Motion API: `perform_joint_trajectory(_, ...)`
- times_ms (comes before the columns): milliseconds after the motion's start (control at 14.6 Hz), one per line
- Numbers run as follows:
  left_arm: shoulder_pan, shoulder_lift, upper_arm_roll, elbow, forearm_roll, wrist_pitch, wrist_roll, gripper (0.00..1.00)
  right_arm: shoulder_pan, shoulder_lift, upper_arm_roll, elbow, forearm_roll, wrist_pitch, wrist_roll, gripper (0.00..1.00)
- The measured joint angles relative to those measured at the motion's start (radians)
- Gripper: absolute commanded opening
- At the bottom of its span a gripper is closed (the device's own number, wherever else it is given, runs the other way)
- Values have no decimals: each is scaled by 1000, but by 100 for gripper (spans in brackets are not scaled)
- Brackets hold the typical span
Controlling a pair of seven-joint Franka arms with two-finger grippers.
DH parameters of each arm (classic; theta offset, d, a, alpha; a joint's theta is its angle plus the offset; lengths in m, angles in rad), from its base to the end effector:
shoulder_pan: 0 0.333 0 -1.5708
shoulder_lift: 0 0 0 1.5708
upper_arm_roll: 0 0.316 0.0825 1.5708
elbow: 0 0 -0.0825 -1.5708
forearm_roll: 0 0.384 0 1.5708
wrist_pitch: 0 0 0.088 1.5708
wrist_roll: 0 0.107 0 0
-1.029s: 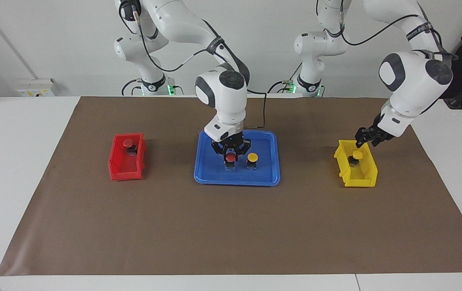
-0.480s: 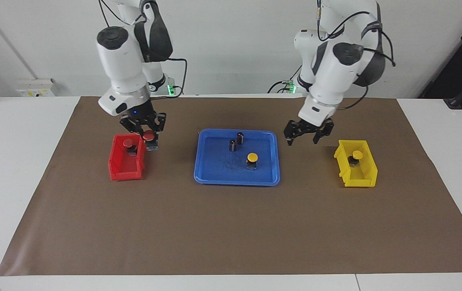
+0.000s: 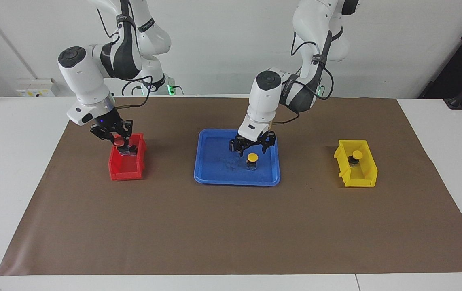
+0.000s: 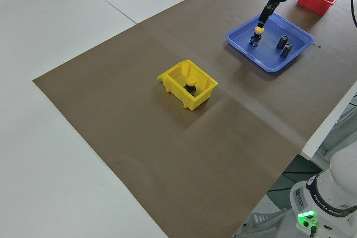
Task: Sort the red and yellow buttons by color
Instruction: 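Grasp the last yellow button with the left gripper and drop it in the yellow bin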
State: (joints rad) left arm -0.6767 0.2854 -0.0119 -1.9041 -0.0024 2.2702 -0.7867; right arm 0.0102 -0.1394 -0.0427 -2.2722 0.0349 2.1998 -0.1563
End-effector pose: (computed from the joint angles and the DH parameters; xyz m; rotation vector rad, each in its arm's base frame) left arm 0.4829 -0.3970 0.3579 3.0784 0.1543 0.0867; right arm 0.5014 -0.0154 0.4217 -3.1071 -0.1624 -0.1086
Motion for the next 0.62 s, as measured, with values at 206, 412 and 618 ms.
perform_joint_trajectory(206, 1, 17, 8, 0, 3, 11, -5, 1, -2, 37, 2, -22, 0, 60, -10, 17)
perform_joint_trajectory(412, 0, 17, 8, 1, 3, 11, -39, 1, -3, 82, 2, -56, 0, 139, -14, 17)
perform_joint_trajectory(618, 1, 17, 9, 39, 4, -34, -75, 1, -3, 111, 3, -66, 0, 173, -14, 17)
